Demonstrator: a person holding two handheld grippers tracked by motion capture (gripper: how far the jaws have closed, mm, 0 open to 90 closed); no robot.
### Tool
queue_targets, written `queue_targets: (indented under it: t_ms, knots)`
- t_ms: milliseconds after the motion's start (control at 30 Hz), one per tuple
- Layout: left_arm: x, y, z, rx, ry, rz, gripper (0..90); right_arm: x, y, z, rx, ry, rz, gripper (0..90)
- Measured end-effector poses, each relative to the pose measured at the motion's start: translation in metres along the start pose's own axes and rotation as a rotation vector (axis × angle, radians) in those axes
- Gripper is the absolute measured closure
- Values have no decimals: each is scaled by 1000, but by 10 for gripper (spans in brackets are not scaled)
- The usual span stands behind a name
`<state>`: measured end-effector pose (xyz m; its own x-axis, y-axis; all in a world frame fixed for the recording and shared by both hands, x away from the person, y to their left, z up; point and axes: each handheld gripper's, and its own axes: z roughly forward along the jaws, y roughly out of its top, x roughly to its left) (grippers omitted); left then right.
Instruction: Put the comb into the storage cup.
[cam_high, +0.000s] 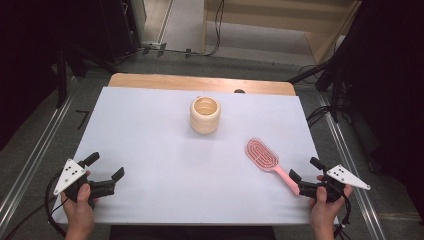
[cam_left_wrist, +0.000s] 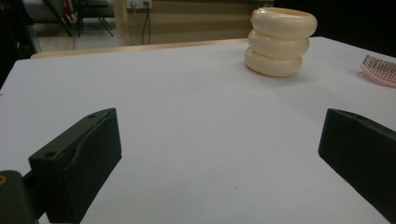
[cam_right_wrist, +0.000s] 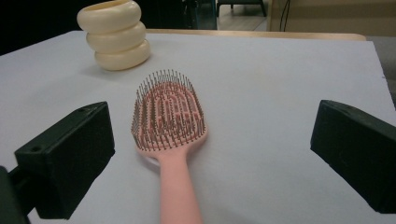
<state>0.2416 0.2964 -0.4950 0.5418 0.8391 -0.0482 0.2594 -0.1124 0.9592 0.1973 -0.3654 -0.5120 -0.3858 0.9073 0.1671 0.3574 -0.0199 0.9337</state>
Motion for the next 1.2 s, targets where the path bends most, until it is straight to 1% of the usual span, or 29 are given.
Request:
queue_targets:
  t_ms: [167,200,367,400,467,567,600,700,767,867,933,967,1033,1067,1133,1167,1200]
  knots:
    - [0,0,-1,-6,0,-5,0,1,1,0,-1,7,-15,0]
    - [0,0,-1,-8,-2,-2,0,2,2,0,2,19,-14,0]
    - [0,0,-2,-17,-18,-1,0,3,5,-1,17,23,-26,0]
    - [0,0,-2,-17,-17,-3,0,6,8,-2,28,22,-40,0]
    - [0,0,-2,-19,-19,-4,0,8,12,-3,33,27,-48,0]
    - [-1,0,-3,-21,-19,4,0,11,16,-4,42,13,-56,0]
    - [-2,0,-3,-24,-23,12,0,13,22,-5,51,10,-66,0]
    - [-2,0,-3,-27,-24,12,0,15,26,-5,61,9,-64,0]
    - [-2,0,-4,-31,-22,8,0,17,31,-4,82,9,-67,0]
    - [-2,-1,-4,-29,-20,12,0,20,37,-1,122,4,-71,0]
    - [-3,-1,-4,-28,-23,12,0,20,39,1,138,11,-82,0]
    - [-3,-1,-4,-28,-22,13,0,21,41,2,150,6,-82,0]
    - [-3,-1,-4,-27,-22,14,0,20,42,4,155,15,-89,0]
    - [-3,-1,-4,-28,-20,15,0,21,45,6,181,28,-90,0]
    - [-3,-1,-4,-28,-20,15,0,21,46,8,190,31,-99,0]
    - [-3,-1,-4,-29,-20,16,0,22,49,10,219,41,-109,0]
    - [-4,-1,-4,-29,-20,15,0,22,49,10,219,41,-109,0]
